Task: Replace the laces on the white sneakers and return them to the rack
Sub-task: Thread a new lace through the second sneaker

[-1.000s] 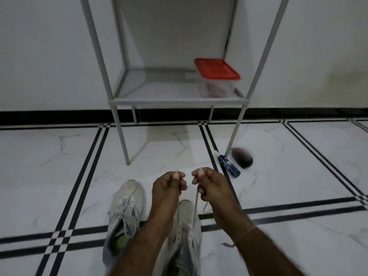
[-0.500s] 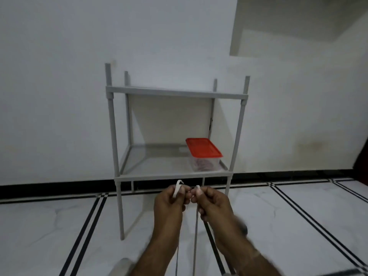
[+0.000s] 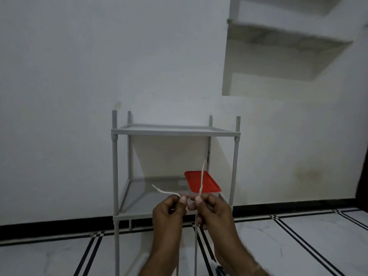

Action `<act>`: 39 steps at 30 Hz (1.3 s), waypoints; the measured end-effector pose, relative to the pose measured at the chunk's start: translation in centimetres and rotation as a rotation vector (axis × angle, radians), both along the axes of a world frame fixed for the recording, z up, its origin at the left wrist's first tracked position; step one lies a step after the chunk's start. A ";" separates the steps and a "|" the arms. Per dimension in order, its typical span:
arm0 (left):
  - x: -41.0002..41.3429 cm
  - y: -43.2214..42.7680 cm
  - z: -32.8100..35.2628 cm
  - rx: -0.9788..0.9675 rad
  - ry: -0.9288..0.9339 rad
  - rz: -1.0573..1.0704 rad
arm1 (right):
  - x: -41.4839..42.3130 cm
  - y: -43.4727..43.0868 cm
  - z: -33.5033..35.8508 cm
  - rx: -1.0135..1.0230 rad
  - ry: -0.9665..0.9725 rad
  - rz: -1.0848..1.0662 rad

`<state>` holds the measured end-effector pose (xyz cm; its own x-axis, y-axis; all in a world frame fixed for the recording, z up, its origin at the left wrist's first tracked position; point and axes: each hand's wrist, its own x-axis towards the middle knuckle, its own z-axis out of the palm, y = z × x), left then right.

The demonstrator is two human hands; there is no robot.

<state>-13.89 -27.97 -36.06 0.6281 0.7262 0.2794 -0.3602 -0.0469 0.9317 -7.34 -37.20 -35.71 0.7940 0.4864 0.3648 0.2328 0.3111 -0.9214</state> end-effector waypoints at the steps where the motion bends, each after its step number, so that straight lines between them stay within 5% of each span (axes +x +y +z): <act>1: 0.1 0.0 0.3 0.003 -0.007 -0.002 | -0.1 0.1 0.3 0.003 -0.009 0.002; 14: 0.9 0.6 1.4 0.015 0.018 0.001 | 0.0 1.0 1.0 -0.003 0.009 -0.006; 18: 0.7 1.4 0.7 0.000 -0.016 -0.141 | 0.4 1.2 0.2 0.010 -0.020 0.060; 22: -0.1 1.8 -2.2 0.039 0.159 -0.324 | 1.6 1.5 -0.7 -0.045 0.002 0.030; 29: 1.3 3.0 -4.1 -0.255 0.001 -0.160 | 0.0 0.4 -8.5 -0.283 -0.022 0.170; 32: 1.2 3.3 -6.2 -0.209 0.078 -0.100 | -0.3 0.2 -10.9 -0.295 0.009 0.171; 37: -1.1 2.7 -14.3 -0.153 0.358 -0.461 | 1.1 0.0 -11.3 -0.225 0.091 0.117; 39: -1.3 2.4 -16.5 -0.189 0.346 -0.454 | 1.8 0.0 -13.2 -0.261 0.119 0.065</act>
<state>-15.19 -25.60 -52.52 0.9184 0.3817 -0.1040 0.0198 0.2183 0.9757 -5.59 -37.23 -48.87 0.7878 0.6027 0.1270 0.1061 0.0703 -0.9919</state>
